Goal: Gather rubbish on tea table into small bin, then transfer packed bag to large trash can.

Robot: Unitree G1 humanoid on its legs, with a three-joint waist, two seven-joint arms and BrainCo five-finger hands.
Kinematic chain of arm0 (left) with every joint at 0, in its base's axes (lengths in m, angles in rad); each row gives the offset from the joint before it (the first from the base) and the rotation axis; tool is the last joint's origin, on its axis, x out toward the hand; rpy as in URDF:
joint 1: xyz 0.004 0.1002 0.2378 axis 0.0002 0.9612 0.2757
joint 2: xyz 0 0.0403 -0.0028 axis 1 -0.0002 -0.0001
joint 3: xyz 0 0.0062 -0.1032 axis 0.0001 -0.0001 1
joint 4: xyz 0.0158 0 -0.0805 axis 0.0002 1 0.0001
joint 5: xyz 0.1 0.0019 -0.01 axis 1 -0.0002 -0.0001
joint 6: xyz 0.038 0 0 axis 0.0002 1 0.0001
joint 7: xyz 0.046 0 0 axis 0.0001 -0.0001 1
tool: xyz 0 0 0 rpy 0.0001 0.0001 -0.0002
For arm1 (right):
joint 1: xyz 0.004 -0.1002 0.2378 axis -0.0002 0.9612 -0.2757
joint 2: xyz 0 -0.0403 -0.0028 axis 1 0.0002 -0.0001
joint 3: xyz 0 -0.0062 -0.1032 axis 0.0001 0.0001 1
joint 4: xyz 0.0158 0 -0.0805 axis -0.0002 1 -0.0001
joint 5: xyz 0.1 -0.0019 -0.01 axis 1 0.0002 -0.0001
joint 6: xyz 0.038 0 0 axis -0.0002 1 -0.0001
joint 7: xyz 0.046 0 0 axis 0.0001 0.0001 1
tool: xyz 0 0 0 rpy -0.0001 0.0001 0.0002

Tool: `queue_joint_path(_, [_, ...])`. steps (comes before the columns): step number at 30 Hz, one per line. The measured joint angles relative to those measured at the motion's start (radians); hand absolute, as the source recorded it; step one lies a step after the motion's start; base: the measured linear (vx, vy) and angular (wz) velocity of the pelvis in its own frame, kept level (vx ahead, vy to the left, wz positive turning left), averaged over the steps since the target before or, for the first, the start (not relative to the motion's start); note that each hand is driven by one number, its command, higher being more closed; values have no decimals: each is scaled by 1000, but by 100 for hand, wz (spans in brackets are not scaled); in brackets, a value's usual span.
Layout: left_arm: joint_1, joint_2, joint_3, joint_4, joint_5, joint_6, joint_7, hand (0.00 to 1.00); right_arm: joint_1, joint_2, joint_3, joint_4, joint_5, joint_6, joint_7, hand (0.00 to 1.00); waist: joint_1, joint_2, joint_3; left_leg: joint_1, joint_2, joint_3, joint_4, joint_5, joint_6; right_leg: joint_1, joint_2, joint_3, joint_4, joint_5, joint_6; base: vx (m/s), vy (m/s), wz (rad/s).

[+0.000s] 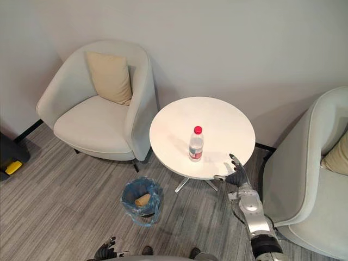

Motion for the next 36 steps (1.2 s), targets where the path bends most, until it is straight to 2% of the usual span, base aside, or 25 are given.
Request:
queue_joint_path(10, [-2, -3, -25, -32, -5, -11, 5, 0, -133, -11, 30, 34, 7, -4, -53, 0, 8, 23, 21, -45, 1, -3, 17, 6, 2, -51, -2, -10, 25, -7, -4, 31, -8, 1])
queue_joint_path(12, [-12, -4, -41, -45, -9, -17, 18, 0, -187, -11, 28, 85, 21, -5, -72, 0, 24, 24, 42, -53, -1, -3, 21, 10, 2, -59, -5, -14, 33, -9, -5, 34, -7, 6])
queue_joint_path(17, [-41, -8, -55, -63, -19, -19, 22, 0, -304, -8, 30, 128, 54, -6, -106, 0, 32, 31, 92, -101, -13, -1, 43, 33, 2, -89, -20, -28, 42, -9, -6, -19, 5, 12])
queue_joint_path(19, [-43, -9, -61, -79, -28, -20, 24, 0, -359, -12, 30, 156, 69, -7, -108, 0, 48, 35, 107, -122, -15, 4, 47, 38, 3, -115, -25, -24, 58, -8, -7, -41, -5, -3])
queue_joint_path(25, [-51, -9, -61, -104, -58, -42, 41, 0, -488, -26, 41, 206, 112, -7, -108, 0, 56, 37, 161, -168, -19, 9, 65, 38, 3, -173, -37, -16, 96, -5, -11, -79, 3, -3])
queue_joint_path(27, [-66, -10, -62, -104, -82, -43, 42, 0, -519, -41, 60, 230, 130, -7, -108, 0, 77, 37, 178, -173, -20, 20, 70, 38, 3, -188, -40, -5, 107, -3, -12, -92, -2, -11])
queue_joint_path(32, [-78, -9, -61, -105, -96, -46, 44, 0, -562, -44, 80, 234, 140, -7, -107, 0, 79, 37, 198, -210, -21, 22, 90, 32, 11, -223, -50, -5, 127, -3, -12, -57, 6, 0])
queue_joint_path(33, [-81, -9, -60, -105, -99, -49, 45, 0, -576, -45, 81, 249, 141, -7, -107, 100, 79, 37, 207, -217, -21, 22, 104, 29, 15, -222, -51, -5, 129, -2, -12, -31, 1, 0])
queue_joint_path(36, [-86, -8, -60, -105, -110, -52, 46, 0, -605, -51, 114, 276, 161, -6, -107, 100, 80, 38, 222, -221, -21, 22, 119, 25, 19, -223, -53, -5, 138, -3, -12, 0, 0, 0])
